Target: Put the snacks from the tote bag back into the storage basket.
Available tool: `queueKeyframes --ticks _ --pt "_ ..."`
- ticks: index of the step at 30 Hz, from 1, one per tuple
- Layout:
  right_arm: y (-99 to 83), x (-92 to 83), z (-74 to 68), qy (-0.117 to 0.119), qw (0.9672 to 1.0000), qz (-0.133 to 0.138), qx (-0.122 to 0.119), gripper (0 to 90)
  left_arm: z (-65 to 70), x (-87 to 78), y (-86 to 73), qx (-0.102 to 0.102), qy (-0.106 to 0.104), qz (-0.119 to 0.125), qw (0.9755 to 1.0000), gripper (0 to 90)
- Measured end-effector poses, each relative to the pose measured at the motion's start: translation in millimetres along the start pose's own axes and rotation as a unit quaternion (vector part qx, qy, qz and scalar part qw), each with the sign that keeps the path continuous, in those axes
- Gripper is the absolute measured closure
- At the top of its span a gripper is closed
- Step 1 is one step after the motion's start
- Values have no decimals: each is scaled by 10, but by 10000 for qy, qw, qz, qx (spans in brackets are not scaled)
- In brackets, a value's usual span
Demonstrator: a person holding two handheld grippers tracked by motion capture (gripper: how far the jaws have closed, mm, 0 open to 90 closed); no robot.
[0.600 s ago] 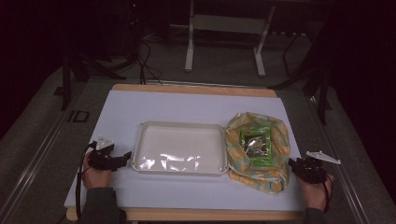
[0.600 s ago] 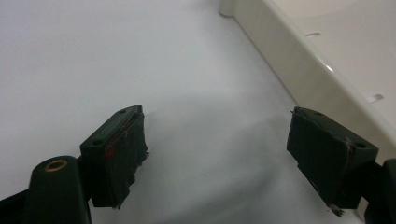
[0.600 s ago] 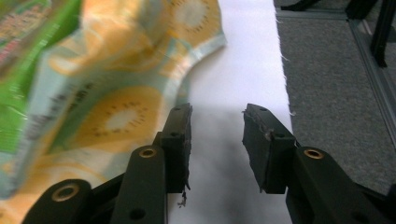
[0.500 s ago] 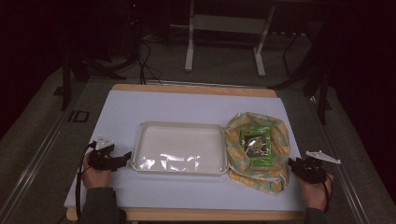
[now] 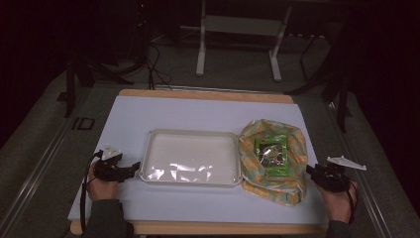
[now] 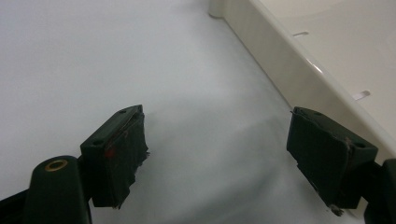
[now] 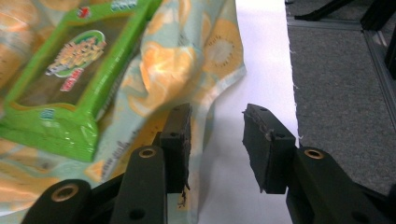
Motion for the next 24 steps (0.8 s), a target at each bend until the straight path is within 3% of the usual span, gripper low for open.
queueKeyframes --ticks 10,24 --pt "139 -180 -51 123 9998 66 -114 612 9 3 0 47 6 3 10000 207" --pt "262 -252 -204 308 9990 63 -319 604 12 3 -3 92 27 -18 10000 212"
Point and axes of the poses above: each handheld gripper's, and its own axes: x roughly forward along the jaws, y roughly out of its top, z roughly to its right, the point moved 10 cm from there along x, roughly forward along the jaws, and after that the axes turned 1 degree about -x, right-handed, at the moved point
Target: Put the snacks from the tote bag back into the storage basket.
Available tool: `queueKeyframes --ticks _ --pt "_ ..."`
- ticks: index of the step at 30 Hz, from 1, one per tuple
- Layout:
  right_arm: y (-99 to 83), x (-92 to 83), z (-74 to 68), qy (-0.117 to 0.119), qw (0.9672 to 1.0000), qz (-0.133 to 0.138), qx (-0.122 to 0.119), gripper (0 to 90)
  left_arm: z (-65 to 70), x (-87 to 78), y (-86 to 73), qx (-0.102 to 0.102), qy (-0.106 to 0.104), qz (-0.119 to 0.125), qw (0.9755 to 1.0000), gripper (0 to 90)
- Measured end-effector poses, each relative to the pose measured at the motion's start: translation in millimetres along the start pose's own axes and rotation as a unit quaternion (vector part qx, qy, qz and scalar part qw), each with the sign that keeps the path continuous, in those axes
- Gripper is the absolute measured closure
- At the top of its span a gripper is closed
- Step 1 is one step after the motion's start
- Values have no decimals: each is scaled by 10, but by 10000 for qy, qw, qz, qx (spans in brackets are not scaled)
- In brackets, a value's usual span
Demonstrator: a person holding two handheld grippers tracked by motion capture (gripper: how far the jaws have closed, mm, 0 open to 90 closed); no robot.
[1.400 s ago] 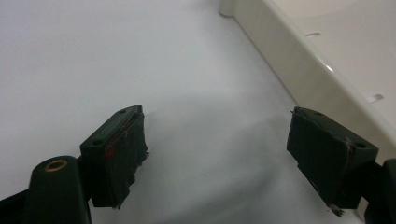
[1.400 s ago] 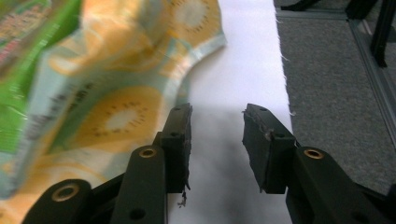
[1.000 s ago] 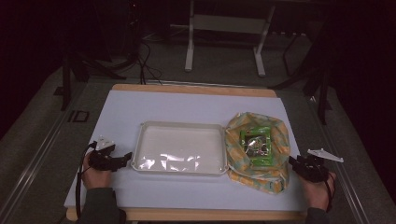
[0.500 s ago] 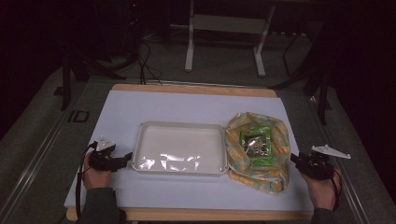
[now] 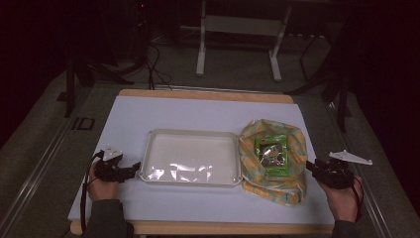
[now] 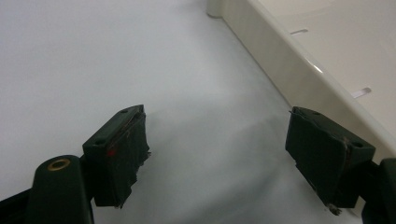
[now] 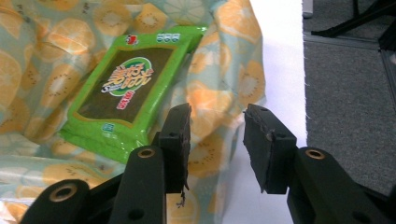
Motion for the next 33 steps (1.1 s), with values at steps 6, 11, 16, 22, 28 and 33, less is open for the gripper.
queueKeyframes --ticks 6,11,16,22,28,33 --pt "77 13 -119 146 9999 9 -92 596 0 1 -1 0 -4 -6 10000 212" --pt "112 30 -199 221 9996 -16 -189 591 4 3 -1 22 -9 -9 10000 212" --pt "123 82 -284 285 9992 -93 -262 589 3 1 0 12 -21 0 10000 212" --pt "126 157 -362 359 9987 -186 -317 583 2 -2 0 0 -29 2 10000 212" --pt "99 238 -417 443 9980 -308 -339 577 1 -4 1 -13 -36 10 10000 212" --pt "84 293 -431 432 9980 -356 -288 569 1 -4 1 -17 -37 14 10000 212"
Point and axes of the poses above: each handheld gripper's, and its own axes: x roughly forward along the jaws, y roughly out of its top, z roughly to its right, the point moved 10 cm from there along x, roughly forward along the jaws, and after that the axes turned 1 degree about -x, right-handed, at the moved point
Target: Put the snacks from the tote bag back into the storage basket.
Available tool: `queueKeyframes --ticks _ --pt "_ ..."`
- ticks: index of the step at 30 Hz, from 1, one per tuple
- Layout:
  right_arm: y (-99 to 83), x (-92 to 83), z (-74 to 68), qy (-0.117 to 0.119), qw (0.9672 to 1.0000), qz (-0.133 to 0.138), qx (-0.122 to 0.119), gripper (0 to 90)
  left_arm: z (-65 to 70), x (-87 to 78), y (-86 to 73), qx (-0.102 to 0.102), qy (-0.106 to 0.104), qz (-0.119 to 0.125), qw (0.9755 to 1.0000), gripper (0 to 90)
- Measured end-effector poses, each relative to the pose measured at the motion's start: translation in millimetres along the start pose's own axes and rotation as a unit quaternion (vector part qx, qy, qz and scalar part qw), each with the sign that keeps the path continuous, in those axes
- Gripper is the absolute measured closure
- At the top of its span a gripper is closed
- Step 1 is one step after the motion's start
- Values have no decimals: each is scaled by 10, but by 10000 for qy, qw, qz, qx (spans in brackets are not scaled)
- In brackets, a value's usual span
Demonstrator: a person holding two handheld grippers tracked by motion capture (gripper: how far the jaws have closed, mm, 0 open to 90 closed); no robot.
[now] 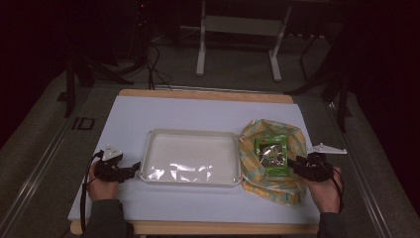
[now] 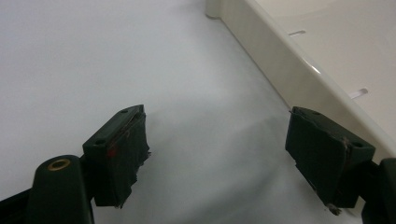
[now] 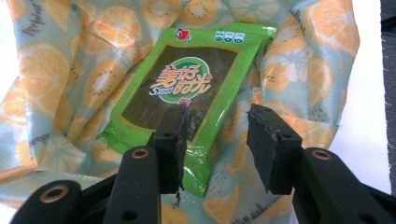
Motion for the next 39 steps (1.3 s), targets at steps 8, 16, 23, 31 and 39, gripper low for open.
queueKeyframes --ticks 8,16,23,31,39 --pt "-22 80 -24 37 10000 -78 16 561 0 0 0 -2 1 1 10000 212" --pt "-43 152 -36 72 9998 -175 41 545 1 2 -1 14 4 -5 10000 212" --pt "-51 216 -51 185 9994 -275 97 490 4 4 -1 28 1 -7 10000 212" --pt "-72 318 -33 311 9982 -414 302 435 4 3 -3 40 -2 -19 10000 212" --pt "-78 419 -17 439 9964 -546 473 409 4 4 -2 36 -3 -18 10000 212"
Point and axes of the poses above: each handheld gripper's, and its own axes: x roughly forward along the jaws, y roughly out of its top, z roughly to its right, the point moved 10 cm from there along x, roughly forward along the jaws, and after that the axes turned 1 degree about -x, right-handed, at the moved point
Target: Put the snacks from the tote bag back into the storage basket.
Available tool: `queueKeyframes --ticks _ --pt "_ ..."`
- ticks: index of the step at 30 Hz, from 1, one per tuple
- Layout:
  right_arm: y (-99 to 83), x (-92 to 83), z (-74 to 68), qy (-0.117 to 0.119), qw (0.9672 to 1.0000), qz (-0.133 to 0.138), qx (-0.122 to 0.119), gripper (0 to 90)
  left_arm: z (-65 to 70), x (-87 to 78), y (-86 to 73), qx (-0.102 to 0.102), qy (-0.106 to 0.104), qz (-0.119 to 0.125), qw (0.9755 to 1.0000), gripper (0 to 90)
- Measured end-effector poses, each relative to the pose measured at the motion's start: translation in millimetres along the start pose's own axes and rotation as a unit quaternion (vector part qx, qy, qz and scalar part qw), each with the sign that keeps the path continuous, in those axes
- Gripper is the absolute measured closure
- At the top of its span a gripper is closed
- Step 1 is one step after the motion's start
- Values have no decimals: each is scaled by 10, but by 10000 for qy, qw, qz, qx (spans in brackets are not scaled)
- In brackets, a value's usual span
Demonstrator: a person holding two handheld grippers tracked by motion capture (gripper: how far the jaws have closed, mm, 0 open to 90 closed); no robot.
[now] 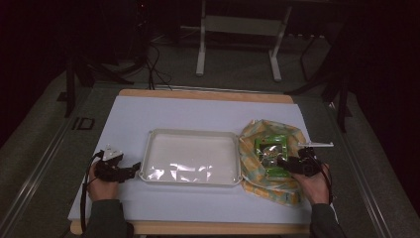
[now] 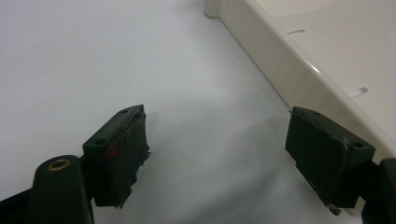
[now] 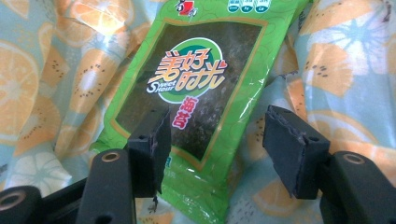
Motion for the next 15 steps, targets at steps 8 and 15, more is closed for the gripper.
queueKeyframes --ticks 8,15 --pt "-9 105 -6 146 9997 -127 136 392 1 0 0 1 -3 2 10000 212" --pt "6 174 -21 523 9978 -113 379 423 1 0 -1 6 -8 -4 10000 212"
Point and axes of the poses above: each handheld gripper's, and its own axes: x roughly forward along the jaws, y roughly out of its top, z roughly to its right, the point moved 10 cm from there along x, roughly forward along the jaws, and after that the axes turned 1 degree about -x, right-handed, at the moved point
